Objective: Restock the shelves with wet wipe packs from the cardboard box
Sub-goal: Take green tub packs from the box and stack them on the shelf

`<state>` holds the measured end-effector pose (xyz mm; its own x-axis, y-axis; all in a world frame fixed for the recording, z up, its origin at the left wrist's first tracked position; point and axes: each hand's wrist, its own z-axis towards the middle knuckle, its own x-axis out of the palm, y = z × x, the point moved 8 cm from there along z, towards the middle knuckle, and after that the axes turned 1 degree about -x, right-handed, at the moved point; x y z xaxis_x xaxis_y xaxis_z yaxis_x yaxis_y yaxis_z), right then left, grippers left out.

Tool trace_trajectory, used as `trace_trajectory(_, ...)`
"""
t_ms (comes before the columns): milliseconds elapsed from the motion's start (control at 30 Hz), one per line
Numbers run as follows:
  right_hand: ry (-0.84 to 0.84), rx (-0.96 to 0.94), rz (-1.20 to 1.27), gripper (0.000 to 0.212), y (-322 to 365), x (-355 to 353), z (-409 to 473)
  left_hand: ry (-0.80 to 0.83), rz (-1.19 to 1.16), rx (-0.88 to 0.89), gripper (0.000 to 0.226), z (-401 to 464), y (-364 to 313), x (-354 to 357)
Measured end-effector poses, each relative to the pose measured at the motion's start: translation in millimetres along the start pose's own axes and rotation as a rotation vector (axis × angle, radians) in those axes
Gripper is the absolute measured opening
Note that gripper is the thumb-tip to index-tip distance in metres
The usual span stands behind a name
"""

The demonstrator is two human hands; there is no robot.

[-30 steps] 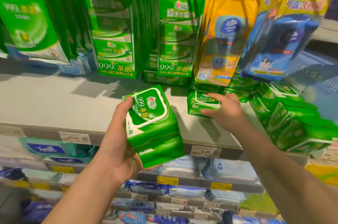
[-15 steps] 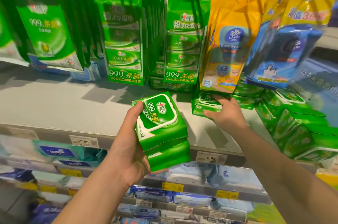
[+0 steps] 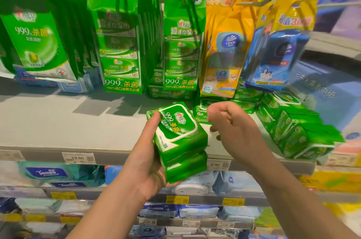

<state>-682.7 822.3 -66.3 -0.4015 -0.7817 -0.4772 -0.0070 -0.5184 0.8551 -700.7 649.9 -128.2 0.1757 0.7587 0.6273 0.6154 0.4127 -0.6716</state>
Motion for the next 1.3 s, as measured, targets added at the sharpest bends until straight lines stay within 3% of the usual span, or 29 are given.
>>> trace_trajectory(133,0.243,0.017,-0.156,0.103,33,5,-24,0.059,0.065,0.009,0.061,1,8,18)
trace_trajectory(167,0.277,0.025,-0.195,0.099,36,6,-28,0.071,0.090,0.008,0.058,-1,11,23)
trace_trajectory(233,0.297,0.031,-0.233,0.058,39,6,-32,0.083,0.161,0.011,0.057,-1,16,29)
trace_trajectory(267,0.296,0.034,-0.242,0.049,39,4,-33,0.082,0.206,0.022,0.060,1,18,29)
trace_trajectory(367,0.273,0.044,-0.235,0.035,35,-2,-33,0.039,0.267,0.046,0.090,9,24,30)
trace_trajectory(400,0.269,0.056,-0.248,0.037,35,-5,-35,0.015,0.273,0.058,0.095,12,26,28)
trace_trajectory(433,0.266,0.068,-0.279,0.051,30,-9,-35,0.006,0.283,0.063,0.095,12,28,28)
trace_trajectory(500,0.253,0.110,-0.344,0.090,16,-20,-32,0.014,0.293,0.044,0.084,10,29,30)
trace_trajectory(533,0.229,0.129,-0.348,0.097,11,-27,-29,0.005,0.302,0.036,0.072,9,28,30)
trace_trajectory(600,0.195,0.158,-0.325,0.096,3,-43,-22,-0.018,0.315,0.017,0.043,12,28,25)
trace_trajectory(700,0.165,0.185,-0.440,0.095,-12,-64,-6,-0.059,0.302,0.002,0.028,14,23,18)
trace_trajectory(800,0.162,0.178,-0.565,0.110,-24,-75,15,-0.087,0.279,0.010,0.026,15,16,13)
trace_trajectory(967,0.261,0.201,-0.659,0.084,-53,-70,51,-0.104,0.205,0.019,0.021,17,11,10)
trace_trajectory(1300,0.359,0.143,-0.812,0.084,-111,-58,88,-0.122,0.162,0.047,0.023,25,1,4)
